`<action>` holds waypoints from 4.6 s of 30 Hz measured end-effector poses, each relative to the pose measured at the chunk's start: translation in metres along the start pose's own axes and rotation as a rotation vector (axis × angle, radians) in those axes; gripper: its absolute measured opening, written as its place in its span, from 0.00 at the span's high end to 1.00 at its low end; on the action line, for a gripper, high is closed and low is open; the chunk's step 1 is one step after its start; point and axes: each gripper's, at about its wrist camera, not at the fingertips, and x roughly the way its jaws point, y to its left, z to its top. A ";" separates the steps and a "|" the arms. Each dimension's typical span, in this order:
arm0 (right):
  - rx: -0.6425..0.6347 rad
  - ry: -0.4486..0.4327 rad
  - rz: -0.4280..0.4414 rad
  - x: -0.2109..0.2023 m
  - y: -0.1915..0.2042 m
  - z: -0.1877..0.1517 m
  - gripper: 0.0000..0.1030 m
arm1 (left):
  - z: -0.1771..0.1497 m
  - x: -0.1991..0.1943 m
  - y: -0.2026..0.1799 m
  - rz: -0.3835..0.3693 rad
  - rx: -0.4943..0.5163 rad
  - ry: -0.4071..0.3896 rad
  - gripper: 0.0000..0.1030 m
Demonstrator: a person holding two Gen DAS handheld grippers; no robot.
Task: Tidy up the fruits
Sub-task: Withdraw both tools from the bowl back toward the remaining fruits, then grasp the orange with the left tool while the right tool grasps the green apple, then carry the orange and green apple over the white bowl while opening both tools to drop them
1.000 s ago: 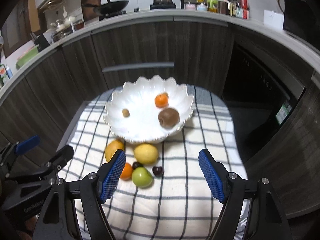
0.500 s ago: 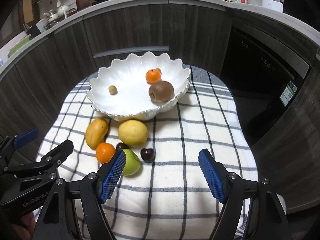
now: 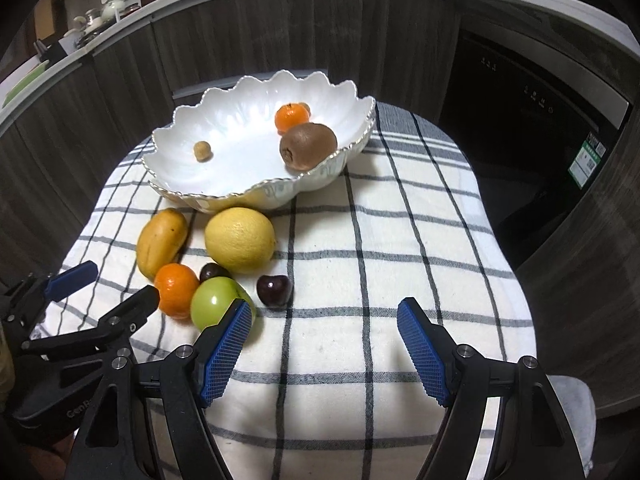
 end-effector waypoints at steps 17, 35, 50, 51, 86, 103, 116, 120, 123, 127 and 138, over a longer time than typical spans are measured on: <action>0.013 0.044 0.002 0.021 -0.003 -0.004 0.26 | -0.004 0.035 -0.012 -0.036 0.050 0.055 0.32; 0.015 0.043 -0.003 0.022 -0.004 -0.003 0.26 | 0.001 0.039 -0.016 -0.089 0.068 0.037 0.58; -0.055 0.001 0.038 0.008 0.032 0.007 0.26 | -0.005 0.011 0.027 -0.035 -0.022 0.010 0.58; -0.062 0.001 0.040 0.009 0.036 0.008 0.26 | -0.005 0.011 0.031 -0.032 -0.030 0.008 0.58; -0.109 0.068 0.074 0.036 0.074 0.002 0.53 | -0.003 -0.001 0.060 -0.012 -0.088 -0.022 0.58; -0.095 -0.080 0.037 -0.004 0.054 0.055 0.53 | 0.048 -0.030 0.055 -0.018 -0.099 -0.134 0.58; -0.043 -0.137 0.012 0.006 0.048 0.109 0.53 | 0.115 -0.017 0.062 0.007 -0.141 -0.226 0.58; -0.023 -0.144 0.003 0.016 0.044 0.125 0.53 | 0.131 -0.002 0.063 0.017 -0.148 -0.226 0.58; -0.017 -0.151 -0.005 0.026 0.041 0.138 0.53 | 0.142 0.009 0.065 0.023 -0.154 -0.228 0.58; -0.015 -0.147 -0.010 0.042 0.040 0.154 0.53 | 0.155 0.025 0.067 0.023 -0.157 -0.223 0.58; -0.025 -0.121 -0.022 0.089 0.037 0.187 0.53 | 0.199 0.071 0.066 0.003 -0.134 -0.209 0.58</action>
